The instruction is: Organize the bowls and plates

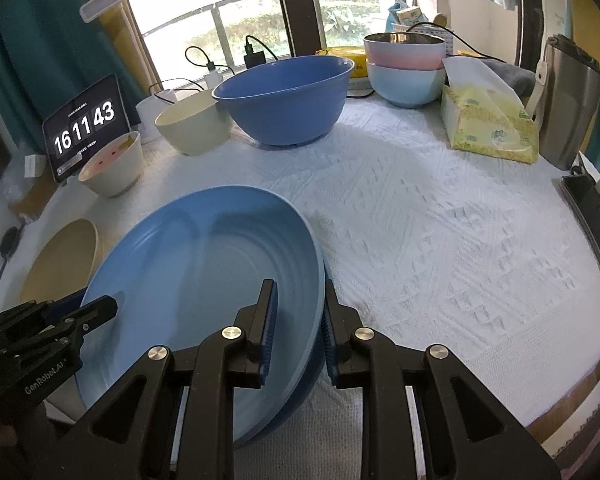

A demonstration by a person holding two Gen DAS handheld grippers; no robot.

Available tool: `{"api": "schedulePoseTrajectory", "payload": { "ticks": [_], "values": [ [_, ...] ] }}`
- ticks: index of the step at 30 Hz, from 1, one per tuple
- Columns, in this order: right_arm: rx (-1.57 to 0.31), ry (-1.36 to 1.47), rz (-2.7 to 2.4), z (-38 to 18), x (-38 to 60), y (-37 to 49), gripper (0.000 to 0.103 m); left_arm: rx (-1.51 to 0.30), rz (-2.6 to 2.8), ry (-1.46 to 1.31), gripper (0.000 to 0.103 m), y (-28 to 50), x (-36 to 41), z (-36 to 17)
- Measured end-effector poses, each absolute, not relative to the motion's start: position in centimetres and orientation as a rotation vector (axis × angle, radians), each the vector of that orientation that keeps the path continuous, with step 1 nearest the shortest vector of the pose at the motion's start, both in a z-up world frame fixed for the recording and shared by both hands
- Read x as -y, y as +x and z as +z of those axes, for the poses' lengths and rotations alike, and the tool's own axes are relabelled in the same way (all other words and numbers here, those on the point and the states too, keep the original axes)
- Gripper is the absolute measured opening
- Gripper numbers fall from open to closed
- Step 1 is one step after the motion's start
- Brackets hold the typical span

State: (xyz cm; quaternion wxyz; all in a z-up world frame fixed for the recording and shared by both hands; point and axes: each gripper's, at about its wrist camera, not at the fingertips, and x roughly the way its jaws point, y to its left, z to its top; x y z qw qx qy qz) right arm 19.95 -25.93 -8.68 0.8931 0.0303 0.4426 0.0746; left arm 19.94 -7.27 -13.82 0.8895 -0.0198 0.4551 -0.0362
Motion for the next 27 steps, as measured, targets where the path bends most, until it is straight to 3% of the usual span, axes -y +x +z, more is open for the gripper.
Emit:
{"api": "schedulePoseTrajectory", "payload": {
  "ticks": [6,10,27],
  "values": [
    [-0.913,0.044,0.145,-8.5,25.7,19.9,0.022,-0.946,-0.071,-0.047,0.03,20.0,7.0,-13.8],
    [-0.875,-0.005,0.093,-7.8,25.8,19.6,0.029,-0.947,-0.071,-0.048,0.03,20.0,7.0,-13.9],
    [-0.864,-0.006,0.087,-7.1,25.9,19.7,0.029,-0.892,-0.074,-0.065,0.031,19.5,6.4,-12.8]
  ]
}}
